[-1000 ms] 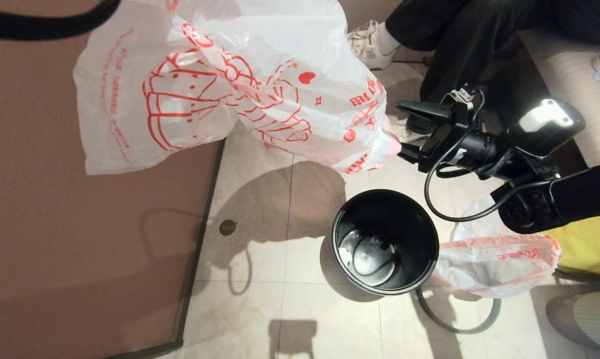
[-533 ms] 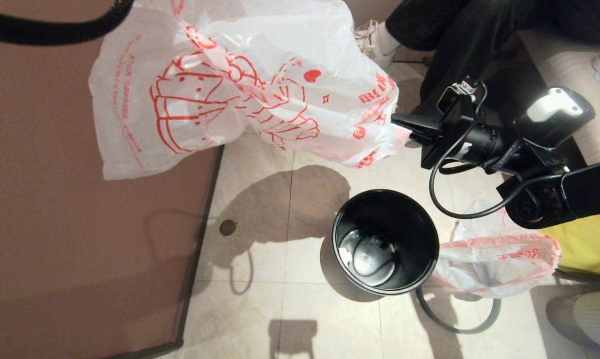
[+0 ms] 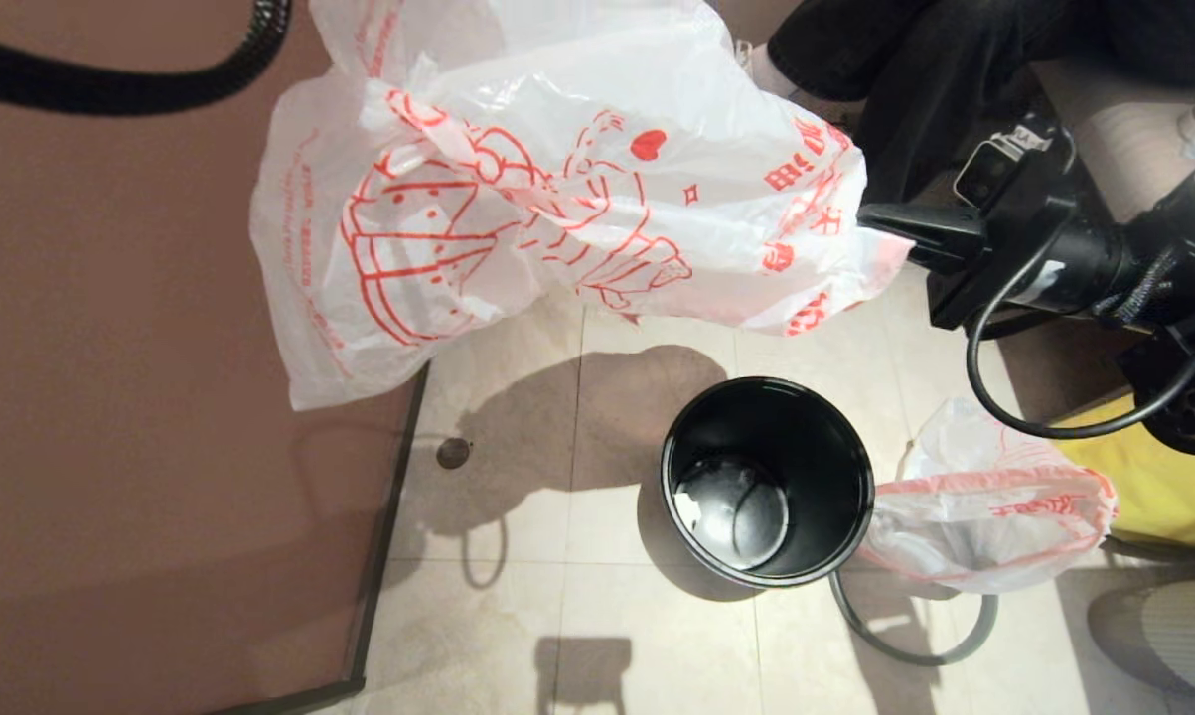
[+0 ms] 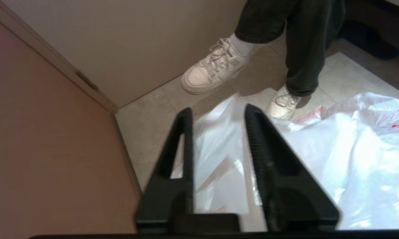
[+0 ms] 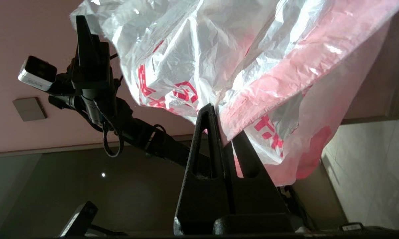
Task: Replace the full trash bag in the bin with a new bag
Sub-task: Put the new garbage bag on the trash can
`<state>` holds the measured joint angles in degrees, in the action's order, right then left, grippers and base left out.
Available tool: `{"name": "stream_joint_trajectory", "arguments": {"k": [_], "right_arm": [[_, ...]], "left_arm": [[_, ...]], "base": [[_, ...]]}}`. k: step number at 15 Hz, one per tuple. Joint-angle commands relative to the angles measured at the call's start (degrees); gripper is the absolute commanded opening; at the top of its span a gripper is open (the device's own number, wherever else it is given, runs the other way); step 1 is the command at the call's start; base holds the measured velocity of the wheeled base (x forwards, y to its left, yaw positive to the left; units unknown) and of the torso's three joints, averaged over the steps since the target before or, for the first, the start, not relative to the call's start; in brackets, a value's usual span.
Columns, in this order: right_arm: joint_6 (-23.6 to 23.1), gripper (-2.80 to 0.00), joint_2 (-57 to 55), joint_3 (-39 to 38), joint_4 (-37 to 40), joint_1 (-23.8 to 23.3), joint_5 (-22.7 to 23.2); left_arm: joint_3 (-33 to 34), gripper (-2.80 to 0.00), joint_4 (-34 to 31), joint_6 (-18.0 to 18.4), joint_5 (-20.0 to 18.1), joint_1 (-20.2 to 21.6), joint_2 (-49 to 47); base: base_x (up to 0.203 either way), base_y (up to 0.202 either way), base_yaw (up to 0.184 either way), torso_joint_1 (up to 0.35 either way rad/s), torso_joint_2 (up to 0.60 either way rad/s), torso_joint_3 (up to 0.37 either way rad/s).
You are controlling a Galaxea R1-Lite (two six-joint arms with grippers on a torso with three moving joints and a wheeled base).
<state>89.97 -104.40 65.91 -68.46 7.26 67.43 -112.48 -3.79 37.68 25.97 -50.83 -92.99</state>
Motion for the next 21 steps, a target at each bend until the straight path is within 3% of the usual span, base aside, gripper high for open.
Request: {"name": "stream_joint_trajectory", "arguments": {"k": [1, 4, 7, 9, 10, 15, 18, 21], "right_arm": [[0.47, -2.8, 4.14, -3.13, -0.06, -1.38, 0.86], [0.51, -2.8, 9.08, -6.88, 0.84, -5.78, 3.35], [0.53, -2.8, 16.46, -9.75, 5.13, -10.0, 6.53], [0.66, -2.8, 22.22, -9.61, 10.25, -12.12, 8.45], [1.12, -2.8, 24.62, -8.94, 12.69, -12.92, 9.29], [8.45, -2.8, 33.67, -2.22, 21.99, -17.87, 15.38], [11.12, -2.8, 34.17, 2.01, 24.98, -21.88, 16.31], [10.76, -2.8, 32.78, 4.05, 26.19, -25.41, 17.45]], "left_arm": [[-0.02, 0.0, -0.02, 0.2, 0.16, -0.64, -2.08], [-0.02, 0.0, -0.12, -0.65, 1.14, 4.16, -5.95], [0.01, 0.0, 0.53, -6.02, 8.45, 9.58, -11.48], [0.83, 0.0, 0.55, -15.21, 16.9, 11.33, -14.71], [2.34, 0.0, -0.03, -19.13, 18.31, 12.37, -15.16], [21.41, 0.0, -8.17, -33.18, 18.34, 18.53, -12.27], [30.83, 0.0, -8.7, -40.21, 15.68, 19.16, -13.59], [35.52, 0.0, -5.04, -45.4, 14.95, 18.73, -16.95]], "base": [[0.0, 0.0, 0.0, 0.0, 0.0, 0.0], [0.0, 0.0, 0.0, 0.0, 0.0, 0.0], [0.0, 0.0, 0.0, 0.0, 0.0, 0.0], [0.0, 0.0, 0.0, 0.0, 0.0, 0.0], [0.0, 0.0, 0.0, 0.0, 0.0, 0.0], [0.0, 0.0, 0.0, 0.0, 0.0, 0.0], [0.0, 0.0, 0.0, 0.0, 0.0, 0.0], [0.0, 0.0, 0.0, 0.0, 0.0, 0.0]]}}
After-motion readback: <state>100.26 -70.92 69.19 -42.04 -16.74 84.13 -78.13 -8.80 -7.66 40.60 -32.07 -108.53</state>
